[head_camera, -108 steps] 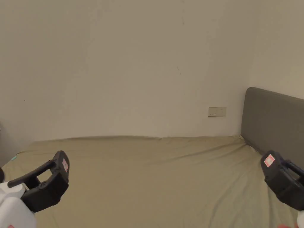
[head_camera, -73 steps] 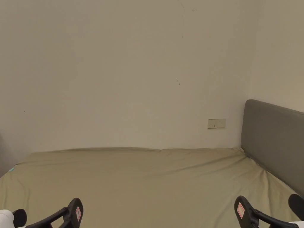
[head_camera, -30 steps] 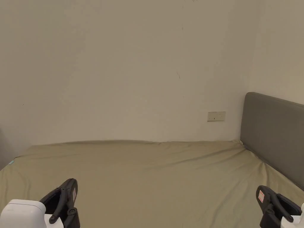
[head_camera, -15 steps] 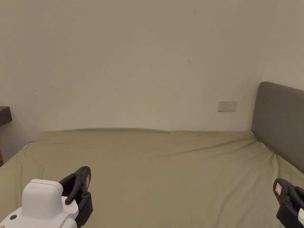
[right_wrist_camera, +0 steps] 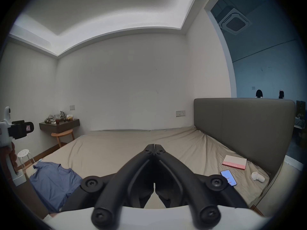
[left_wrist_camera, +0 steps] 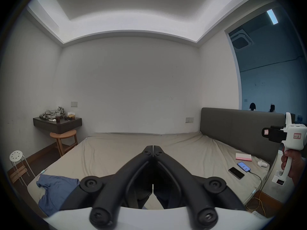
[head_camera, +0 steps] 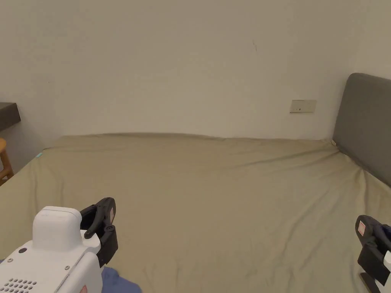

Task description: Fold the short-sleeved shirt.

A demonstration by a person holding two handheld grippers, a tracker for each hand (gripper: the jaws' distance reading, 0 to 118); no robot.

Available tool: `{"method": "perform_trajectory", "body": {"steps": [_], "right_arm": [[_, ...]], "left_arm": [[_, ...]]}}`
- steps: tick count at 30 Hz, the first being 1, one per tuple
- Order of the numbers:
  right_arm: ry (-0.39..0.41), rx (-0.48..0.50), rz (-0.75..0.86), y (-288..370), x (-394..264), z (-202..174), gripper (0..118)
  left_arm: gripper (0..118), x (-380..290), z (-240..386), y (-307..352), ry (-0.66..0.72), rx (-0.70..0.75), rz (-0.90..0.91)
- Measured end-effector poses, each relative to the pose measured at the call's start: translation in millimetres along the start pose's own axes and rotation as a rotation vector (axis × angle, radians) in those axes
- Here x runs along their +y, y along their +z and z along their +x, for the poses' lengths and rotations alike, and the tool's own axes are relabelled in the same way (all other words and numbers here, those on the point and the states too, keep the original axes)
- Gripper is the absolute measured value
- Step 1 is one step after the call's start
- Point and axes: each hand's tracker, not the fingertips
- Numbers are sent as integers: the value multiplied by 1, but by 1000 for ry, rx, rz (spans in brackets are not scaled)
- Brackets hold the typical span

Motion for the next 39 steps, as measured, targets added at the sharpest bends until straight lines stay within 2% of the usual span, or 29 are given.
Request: {"method": "perform_trajectory", "body": {"steps": [2, 5, 7, 9, 13, 19, 26, 29, 33, 37, 39], "right_arm": [[21, -30, -43, -3, -11, -3, 0], [-21, 5, -98, -7, -26, 3, 0], [9, -33, -120, -10, -38, 5, 0], [-12, 18, -158, -12, -45, 9, 0], [24, -5, -169, -17, -51, 3, 0], [51, 68, -164, -30, -49, -26, 0], [55, 218, -195, -56, -59, -77, 0], [73, 265, -204, -62, -65, -94, 0], [107, 298, -225, -74, -75, -109, 0], [106, 303, -255, -89, -83, -116, 0], [108, 303, -265, -95, -86, -119, 0]], "left_arm": [[0, -11, -4, -2, -1, 3, -32], [0, -25, -12, -2, 5, 19, -62], [0, -35, -20, -1, 12, 46, -86], [0, -43, -31, 0, 30, 54, -113], [0, -57, -49, 4, 25, 94, -146], [0, -79, -99, 19, 50, 185, -207], [0, -126, -188, 42, 14, 319, -396], [0, -148, -236, 40, 54, 352, -481], [0, -186, -299, 15, 134, 311, -611], [0, -222, -337, -31, 124, 304, -734], [0, -228, -344, -54, 186, 284, -790]]}}
